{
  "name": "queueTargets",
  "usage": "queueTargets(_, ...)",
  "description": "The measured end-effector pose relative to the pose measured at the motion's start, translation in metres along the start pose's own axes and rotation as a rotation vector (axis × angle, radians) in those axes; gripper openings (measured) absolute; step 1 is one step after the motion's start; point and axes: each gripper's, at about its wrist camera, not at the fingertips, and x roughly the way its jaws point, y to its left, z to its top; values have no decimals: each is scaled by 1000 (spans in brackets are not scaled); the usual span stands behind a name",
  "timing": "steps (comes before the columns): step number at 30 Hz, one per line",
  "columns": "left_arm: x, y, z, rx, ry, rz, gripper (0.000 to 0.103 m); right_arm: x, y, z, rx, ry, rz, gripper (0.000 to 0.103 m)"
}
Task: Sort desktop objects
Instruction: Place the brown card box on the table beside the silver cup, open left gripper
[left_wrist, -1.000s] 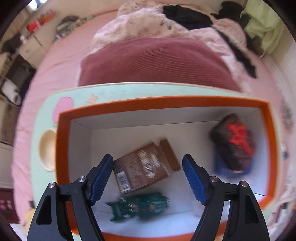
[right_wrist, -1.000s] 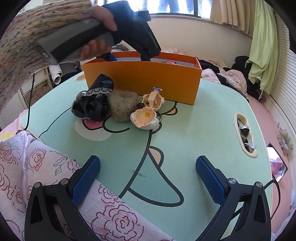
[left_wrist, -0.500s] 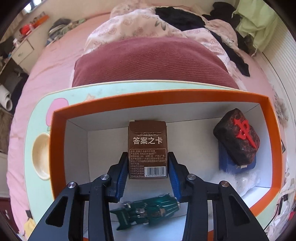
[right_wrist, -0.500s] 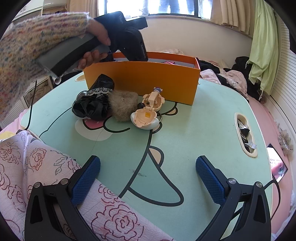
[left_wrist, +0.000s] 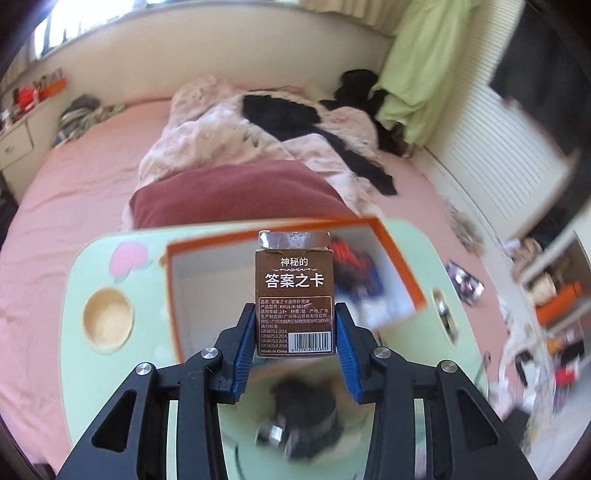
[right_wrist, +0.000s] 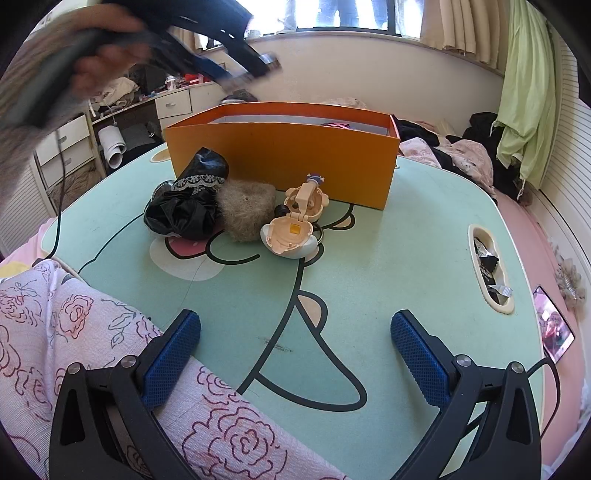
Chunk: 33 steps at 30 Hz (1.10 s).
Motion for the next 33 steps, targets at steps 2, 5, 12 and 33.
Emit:
queueTargets(2,-10,10,-27,4,-9,21,39,0,0,0,0,0,0,103)
queueTargets(5,-8,27,-68,-12,-14,74,39,0,0,0,0,0,0,103)
queueTargets(12,38,33,-115,-28,64,88,40,1,-1,-1,0,-1,-1,103)
queueTargets(33,28,23,-165,107,-63,194,103,4,-1,-3,-3,6,-7,103)
